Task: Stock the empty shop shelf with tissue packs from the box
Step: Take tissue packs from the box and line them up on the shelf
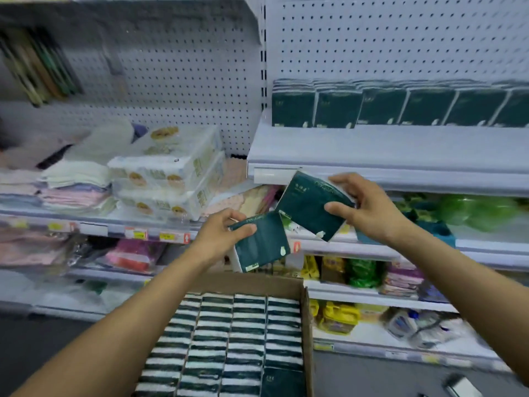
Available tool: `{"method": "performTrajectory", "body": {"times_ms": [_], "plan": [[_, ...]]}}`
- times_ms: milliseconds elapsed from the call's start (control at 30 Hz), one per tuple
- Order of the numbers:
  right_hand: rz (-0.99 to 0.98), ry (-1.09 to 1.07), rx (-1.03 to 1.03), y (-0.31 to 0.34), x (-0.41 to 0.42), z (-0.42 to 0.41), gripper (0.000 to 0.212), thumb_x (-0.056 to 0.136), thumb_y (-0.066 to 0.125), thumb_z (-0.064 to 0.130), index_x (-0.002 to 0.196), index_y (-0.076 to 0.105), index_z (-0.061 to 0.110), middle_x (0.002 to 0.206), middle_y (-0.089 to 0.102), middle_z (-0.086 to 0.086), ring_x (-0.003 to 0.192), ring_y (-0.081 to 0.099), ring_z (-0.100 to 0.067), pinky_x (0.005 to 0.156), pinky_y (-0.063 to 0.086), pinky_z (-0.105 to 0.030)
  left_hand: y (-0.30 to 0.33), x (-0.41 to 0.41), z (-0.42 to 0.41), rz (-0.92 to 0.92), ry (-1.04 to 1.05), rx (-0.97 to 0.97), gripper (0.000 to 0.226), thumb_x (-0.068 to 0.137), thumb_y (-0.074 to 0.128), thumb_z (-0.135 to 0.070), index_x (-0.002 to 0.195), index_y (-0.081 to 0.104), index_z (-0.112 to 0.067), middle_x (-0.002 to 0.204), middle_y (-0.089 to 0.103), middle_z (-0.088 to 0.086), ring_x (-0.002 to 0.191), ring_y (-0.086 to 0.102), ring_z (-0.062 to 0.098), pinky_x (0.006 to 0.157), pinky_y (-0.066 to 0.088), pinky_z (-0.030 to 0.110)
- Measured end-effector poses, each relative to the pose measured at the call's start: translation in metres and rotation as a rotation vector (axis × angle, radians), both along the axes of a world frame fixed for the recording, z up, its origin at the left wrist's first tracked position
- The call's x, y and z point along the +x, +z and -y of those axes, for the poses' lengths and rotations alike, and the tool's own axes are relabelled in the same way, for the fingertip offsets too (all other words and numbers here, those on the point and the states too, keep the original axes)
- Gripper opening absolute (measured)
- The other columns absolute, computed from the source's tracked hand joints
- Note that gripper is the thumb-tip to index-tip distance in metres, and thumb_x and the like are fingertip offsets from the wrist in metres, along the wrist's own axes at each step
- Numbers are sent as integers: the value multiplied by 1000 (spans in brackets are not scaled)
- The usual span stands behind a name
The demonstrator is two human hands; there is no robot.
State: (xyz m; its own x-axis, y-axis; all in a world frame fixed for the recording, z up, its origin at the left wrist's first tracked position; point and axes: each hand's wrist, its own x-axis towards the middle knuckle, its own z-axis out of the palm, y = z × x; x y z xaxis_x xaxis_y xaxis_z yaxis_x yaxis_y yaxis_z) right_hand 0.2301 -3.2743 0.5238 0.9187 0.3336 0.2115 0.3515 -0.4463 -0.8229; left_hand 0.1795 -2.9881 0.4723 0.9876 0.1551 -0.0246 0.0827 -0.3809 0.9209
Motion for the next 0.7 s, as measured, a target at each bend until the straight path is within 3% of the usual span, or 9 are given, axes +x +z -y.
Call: {"method": "performTrajectory", "body": {"times_ms": [167, 300, 400, 467, 600, 700], "plan": [[225, -132, 39, 61, 22, 37, 34, 88, 69, 18, 116, 50, 24, 90, 61, -9, 80, 61, -20, 63, 55, -34, 58, 21, 29, 157, -46, -54, 11, 86, 74, -26, 92, 71, -18, 92, 71, -3, 86, 62, 15, 68, 48, 25], [275, -280, -39, 94, 65, 81, 36, 90, 67, 23, 119, 47, 28, 106, 59, -5, 85, 62, -24, 56, 58, -41, 100, 53, 57, 245, -54, -65, 8, 88, 72, -25, 91, 70, -18, 84, 69, -4, 69, 59, 5, 55, 46, 14], [314, -365, -239, 100, 108, 110, 38, 90, 66, 27, 124, 49, 33, 129, 56, -6, 113, 57, -29, 73, 57, -49, 119, 81, 79, 249, -57, -115, 9, 89, 71, -26, 90, 68, -18, 77, 67, -4, 60, 59, 5, 46, 43, 17], [346, -363, -372, 95, 134, 124, 38, 92, 64, 28, 127, 51, 35, 136, 55, -2, 123, 52, -27, 86, 52, -46, 125, 100, 93, 245, -51, -126, 8, 89, 71, -27, 89, 69, -19, 79, 68, -3, 62, 63, 6, 47, 45, 19], [366, -365, -465, 75, 171, 140, 38, 94, 60, 28, 131, 56, 36, 124, 57, 0, 111, 57, -25, 81, 49, -37, 127, 136, 115, 225, -36, -221, 11, 87, 73, -28, 94, 70, -20, 88, 73, 1, 73, 71, 14, 57, 53, 27], [427, -380, -525, 63, 189, 143, 47, 91, 65, 33, 136, 52, 32, 135, 47, 2, 121, 48, -21, 82, 50, -37, 126, 161, 128, 210, -19, -229, 16, 87, 73, -28, 98, 70, -17, 91, 74, 5, 72, 72, 16, 59, 57, 32]]}}
